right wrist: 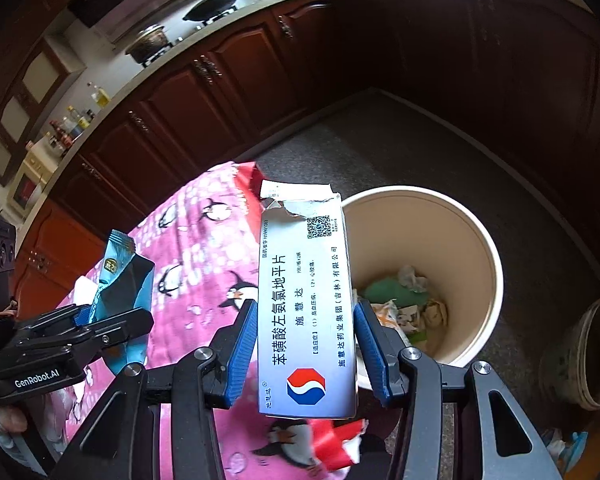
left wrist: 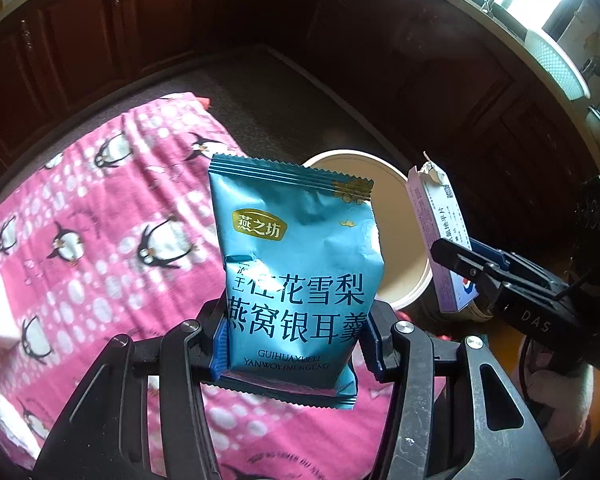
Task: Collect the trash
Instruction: 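Carry the blue packet and white box with both grippers over the beige bin, then open both grippers over the bin to drop the packet and box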
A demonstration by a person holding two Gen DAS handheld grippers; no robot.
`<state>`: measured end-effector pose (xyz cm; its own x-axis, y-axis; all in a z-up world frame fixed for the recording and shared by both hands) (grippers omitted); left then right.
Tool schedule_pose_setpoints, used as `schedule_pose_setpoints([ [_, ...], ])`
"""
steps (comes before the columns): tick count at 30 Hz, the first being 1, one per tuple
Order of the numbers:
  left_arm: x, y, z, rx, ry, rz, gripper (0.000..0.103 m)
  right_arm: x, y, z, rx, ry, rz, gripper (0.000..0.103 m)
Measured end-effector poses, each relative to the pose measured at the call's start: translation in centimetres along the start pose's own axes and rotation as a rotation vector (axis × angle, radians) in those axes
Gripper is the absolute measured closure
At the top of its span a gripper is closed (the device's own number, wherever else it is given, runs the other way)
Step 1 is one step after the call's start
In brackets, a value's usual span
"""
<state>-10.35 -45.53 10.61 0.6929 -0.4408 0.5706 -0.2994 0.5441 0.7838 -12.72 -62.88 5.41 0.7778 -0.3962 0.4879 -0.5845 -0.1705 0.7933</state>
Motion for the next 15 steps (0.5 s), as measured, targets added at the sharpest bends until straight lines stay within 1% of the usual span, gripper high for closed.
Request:
schedule_pose_setpoints([
  [9,2.0,-2.9,1.7,-0.045,0.022,-0.018,0.053,0.1,-1.4,3.6,-0.053,-0.052,-0.022,0.056],
  [15,2.3,-4.8,2.8,-0.055,0.018,-0.042,0.053,-0.2,-1.9,5.2,-0.065,-0.075,-0.032,0.056],
])
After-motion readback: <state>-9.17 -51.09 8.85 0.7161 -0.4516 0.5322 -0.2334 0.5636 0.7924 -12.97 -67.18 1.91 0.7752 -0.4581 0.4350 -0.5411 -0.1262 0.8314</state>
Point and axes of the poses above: each gripper's, at about its wrist camera, not at the fingertips, and y roughly against the way its jaws point, z to its right, x to its top, the point moved 1 cm from there along -y, roughly the way its jaws point, and after that the axes turned 9 degrees about z, right-handed, at the moved point
